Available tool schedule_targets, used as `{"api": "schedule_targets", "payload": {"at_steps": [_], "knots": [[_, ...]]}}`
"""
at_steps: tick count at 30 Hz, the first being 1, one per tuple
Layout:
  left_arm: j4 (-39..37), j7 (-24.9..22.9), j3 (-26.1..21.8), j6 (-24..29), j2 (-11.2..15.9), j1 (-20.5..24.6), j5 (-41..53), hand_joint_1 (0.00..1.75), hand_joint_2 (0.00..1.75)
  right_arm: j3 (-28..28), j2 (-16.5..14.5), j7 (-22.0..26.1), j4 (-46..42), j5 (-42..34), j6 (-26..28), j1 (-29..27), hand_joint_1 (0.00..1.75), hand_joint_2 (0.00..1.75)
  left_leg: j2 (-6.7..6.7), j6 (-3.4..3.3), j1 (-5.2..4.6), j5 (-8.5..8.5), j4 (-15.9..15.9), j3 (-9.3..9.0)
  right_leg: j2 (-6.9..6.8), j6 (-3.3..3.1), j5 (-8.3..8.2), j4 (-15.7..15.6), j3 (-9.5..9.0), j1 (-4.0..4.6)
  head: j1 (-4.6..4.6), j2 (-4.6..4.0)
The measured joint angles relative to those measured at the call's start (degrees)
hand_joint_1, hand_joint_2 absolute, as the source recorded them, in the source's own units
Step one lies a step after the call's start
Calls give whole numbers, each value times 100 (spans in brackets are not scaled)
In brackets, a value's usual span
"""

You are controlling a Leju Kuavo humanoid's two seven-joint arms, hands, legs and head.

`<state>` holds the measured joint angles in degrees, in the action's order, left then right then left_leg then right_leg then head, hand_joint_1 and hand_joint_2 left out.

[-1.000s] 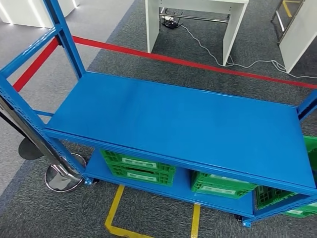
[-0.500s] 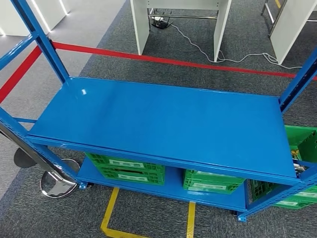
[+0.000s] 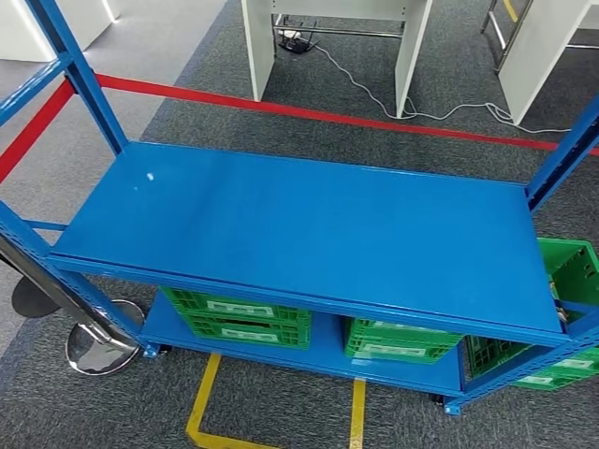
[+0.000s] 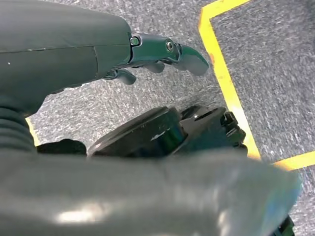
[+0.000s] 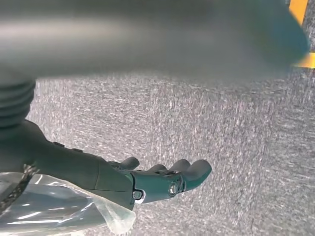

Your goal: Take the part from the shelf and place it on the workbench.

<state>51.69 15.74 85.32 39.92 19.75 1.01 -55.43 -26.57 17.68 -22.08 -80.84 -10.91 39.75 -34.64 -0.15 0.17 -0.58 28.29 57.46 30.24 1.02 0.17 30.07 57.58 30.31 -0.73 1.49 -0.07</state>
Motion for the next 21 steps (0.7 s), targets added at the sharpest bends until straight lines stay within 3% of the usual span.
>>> {"api": "schedule_targets", "payload": {"at_steps": [1, 4, 5, 21], "knots": [[-6, -33, -112, -38, -17, -13, 46, 0, 131, -4, 0, 8, 64, 14, -34, 49, 0, 175, 1, -12, -2, -4, 1, 0, 3, 14, -9, -9, -1, -2, 0, 0], [-39, -115, -514, -206, -77, -46, 274, 0, 0, -4, 0, 82, 290, 55, -193, 199, 0, 44, 1, -41, -12, -11, 5, 0, 1, 38, -25, -23, -4, -12, 0, 0], [-56, -141, -634, -265, -99, -58, 354, 0, 0, 2, -1, 115, 361, 70, -252, 244, 0, 0, 1, -45, -14, -12, 5, 0, 1, 43, -28, -25, -5, -15, 0, 0], [-667, -530, -2729, -1282, -527, -331, 1776, 0, 0, 543, -305, 683, 1730, 350, -1279, 891, 0, 0, 1, -52, -8, -16, 7, -4, 0, 49, -33, -24, -21, -9, -3, 0]]}}
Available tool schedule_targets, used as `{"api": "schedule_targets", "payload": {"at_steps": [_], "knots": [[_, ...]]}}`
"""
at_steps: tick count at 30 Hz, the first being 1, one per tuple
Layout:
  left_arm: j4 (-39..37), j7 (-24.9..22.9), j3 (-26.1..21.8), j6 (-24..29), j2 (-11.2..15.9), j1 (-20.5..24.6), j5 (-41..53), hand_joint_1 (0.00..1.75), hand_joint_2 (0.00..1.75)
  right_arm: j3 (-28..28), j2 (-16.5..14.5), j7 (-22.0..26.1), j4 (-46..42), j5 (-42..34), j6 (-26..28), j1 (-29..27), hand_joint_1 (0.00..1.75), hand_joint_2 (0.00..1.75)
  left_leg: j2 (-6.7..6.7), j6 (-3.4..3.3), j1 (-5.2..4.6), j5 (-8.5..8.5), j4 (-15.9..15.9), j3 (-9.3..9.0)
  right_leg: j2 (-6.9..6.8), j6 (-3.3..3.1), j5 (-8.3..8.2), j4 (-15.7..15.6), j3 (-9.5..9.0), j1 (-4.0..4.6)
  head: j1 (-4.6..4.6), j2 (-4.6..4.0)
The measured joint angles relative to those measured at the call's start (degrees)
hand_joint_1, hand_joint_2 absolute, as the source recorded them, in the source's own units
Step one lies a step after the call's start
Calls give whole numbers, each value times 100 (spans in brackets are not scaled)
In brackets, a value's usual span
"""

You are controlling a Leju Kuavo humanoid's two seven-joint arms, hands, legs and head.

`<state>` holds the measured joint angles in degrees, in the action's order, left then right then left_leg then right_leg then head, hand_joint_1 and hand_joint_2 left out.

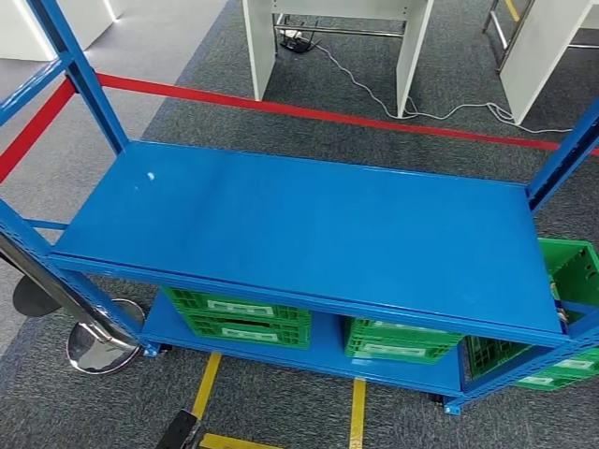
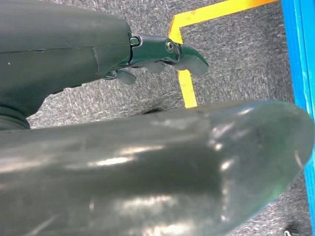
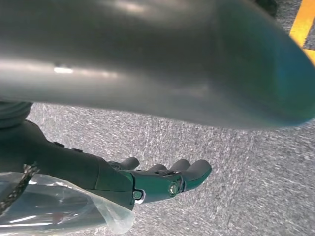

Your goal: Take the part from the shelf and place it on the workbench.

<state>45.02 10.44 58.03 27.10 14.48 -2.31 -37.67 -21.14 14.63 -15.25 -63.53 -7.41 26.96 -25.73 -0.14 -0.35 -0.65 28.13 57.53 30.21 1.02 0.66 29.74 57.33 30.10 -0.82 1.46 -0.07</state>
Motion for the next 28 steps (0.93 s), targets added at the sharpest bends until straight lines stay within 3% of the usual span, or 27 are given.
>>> {"api": "schedule_targets", "payload": {"at_steps": [28], "knots": [[-1309, -676, -3664, -1754, -887, -461, 2456, 0, 0, 1272, -859, 981, 2535, 478, -1759, 1093, 0, 0, 0, -2, 4, -3, 0, 10, -2, -2, -1, 1, -32, 5, 1, 0]]}}
